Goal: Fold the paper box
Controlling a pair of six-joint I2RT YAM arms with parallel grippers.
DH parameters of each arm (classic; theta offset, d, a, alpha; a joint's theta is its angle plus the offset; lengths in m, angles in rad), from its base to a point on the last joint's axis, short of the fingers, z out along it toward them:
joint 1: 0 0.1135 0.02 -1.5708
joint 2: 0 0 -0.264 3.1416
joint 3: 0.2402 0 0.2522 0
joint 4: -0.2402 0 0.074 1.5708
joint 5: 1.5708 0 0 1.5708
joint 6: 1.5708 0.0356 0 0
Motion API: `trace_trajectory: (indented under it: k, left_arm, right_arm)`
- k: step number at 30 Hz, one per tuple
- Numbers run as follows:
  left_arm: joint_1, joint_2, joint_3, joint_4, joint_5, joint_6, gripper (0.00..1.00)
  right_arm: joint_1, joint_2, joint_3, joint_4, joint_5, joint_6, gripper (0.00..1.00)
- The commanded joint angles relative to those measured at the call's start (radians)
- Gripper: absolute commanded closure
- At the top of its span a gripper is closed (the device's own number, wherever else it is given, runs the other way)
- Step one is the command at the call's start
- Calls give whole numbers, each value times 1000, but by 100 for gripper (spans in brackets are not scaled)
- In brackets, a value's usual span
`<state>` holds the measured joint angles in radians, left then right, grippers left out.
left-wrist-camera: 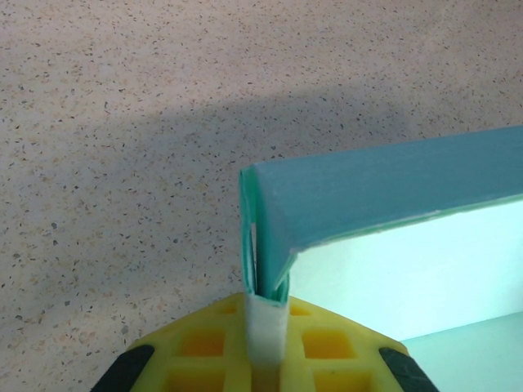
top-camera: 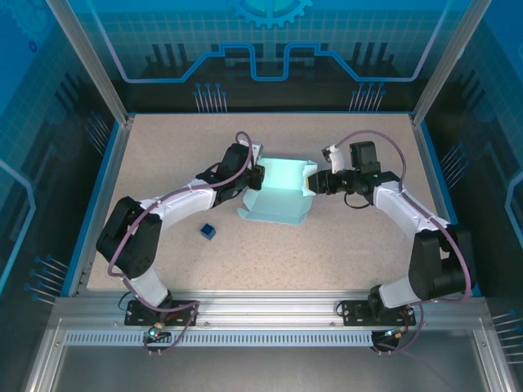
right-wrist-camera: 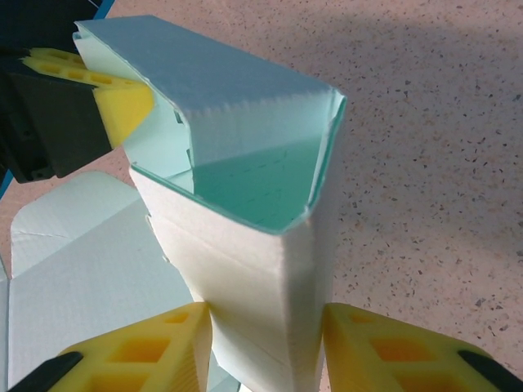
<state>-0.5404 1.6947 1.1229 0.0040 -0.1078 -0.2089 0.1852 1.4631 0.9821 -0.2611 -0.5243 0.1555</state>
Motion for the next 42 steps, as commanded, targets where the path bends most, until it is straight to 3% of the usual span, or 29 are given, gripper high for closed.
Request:
trace_trajectory:
  k: [1, 4, 10, 18, 27, 33, 37, 42]
  left_arm:
    - [-19, -25, 8, 6, 70, 10, 97]
    - [-20, -29, 9, 5, 67, 7, 97]
    - [-26, -25, 15, -2, 56, 2, 97]
    - [-30, -18, 23, -10, 45, 2, 97]
    - [-32, -27, 16, -6, 35, 1, 97]
    - [-32, -24, 12, 2, 28, 0, 97]
    - [-32, -20, 14, 3, 28, -4, 97]
    - [-33, -14, 15, 0, 13, -3, 97]
  right_arm:
    - [16, 15, 46, 45, -11, -12, 61]
    - [47, 22, 53, 32, 58, -15, 61]
    - [131, 16, 64, -4, 318, 29, 61]
    - [275, 77, 169, -183, 829, 134, 67]
    - [342, 152, 240, -289, 1078, 177, 81]
    - [382, 215, 295, -391, 1253, 244, 84]
    - [394, 242, 307, -415, 1294, 271, 85]
    - [395, 217, 310, -379, 1226, 241, 80]
